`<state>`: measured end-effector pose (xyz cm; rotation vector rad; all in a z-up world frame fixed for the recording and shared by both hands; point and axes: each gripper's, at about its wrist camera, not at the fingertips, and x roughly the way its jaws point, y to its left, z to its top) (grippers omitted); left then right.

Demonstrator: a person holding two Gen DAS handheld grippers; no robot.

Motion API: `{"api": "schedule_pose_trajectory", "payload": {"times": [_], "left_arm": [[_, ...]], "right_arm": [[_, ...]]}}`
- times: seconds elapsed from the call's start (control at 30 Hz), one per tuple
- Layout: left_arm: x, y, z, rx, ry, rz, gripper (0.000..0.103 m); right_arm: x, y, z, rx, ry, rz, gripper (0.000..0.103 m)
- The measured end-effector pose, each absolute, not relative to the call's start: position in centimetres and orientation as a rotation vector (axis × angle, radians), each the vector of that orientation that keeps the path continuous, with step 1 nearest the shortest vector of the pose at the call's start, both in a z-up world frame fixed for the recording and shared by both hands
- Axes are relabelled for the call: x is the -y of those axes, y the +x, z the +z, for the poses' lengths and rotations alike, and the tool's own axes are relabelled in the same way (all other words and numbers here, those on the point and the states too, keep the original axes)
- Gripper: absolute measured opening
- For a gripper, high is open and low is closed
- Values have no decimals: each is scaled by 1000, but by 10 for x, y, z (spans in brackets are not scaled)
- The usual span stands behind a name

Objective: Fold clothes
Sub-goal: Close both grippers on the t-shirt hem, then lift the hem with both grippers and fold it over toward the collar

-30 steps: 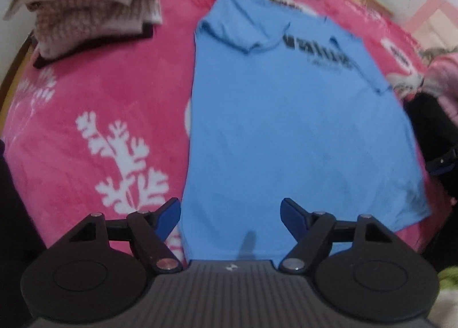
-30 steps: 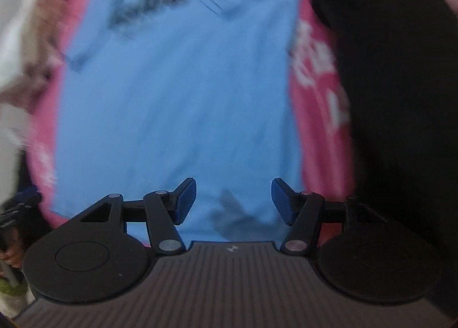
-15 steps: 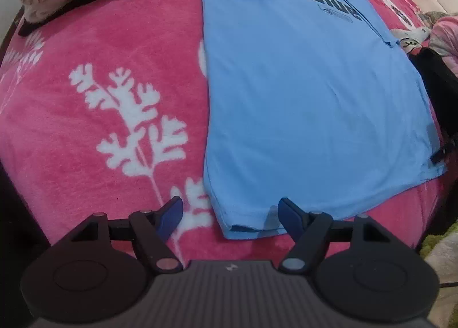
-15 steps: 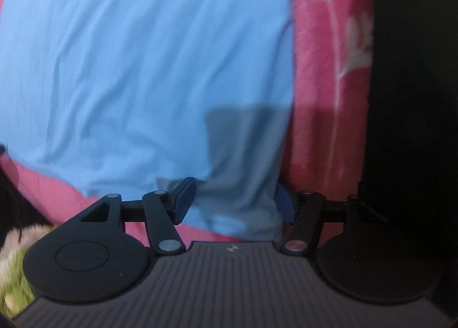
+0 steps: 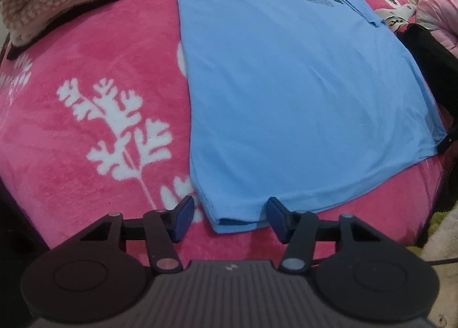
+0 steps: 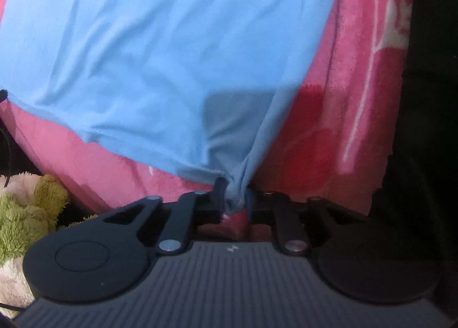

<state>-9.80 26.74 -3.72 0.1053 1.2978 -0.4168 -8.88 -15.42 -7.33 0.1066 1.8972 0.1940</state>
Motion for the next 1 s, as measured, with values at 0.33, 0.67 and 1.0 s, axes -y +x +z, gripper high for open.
{"api": "schedule_pose_trajectory", "payload": {"times": [0.33, 0.67, 1.0], "left_arm": [[-269, -108, -8, -1183, -17, -342, 5], [-292, -82, 36, -1022, -350, -300, 5], [-297, -20, 54, -817, -543, -209, 5]], "right_arm": [[160, -104, -36, -1669, 213, 252, 5], [198, -91, 16, -1265, 606, 253, 5], [247, -43, 37, -937, 773, 221, 5]]}}
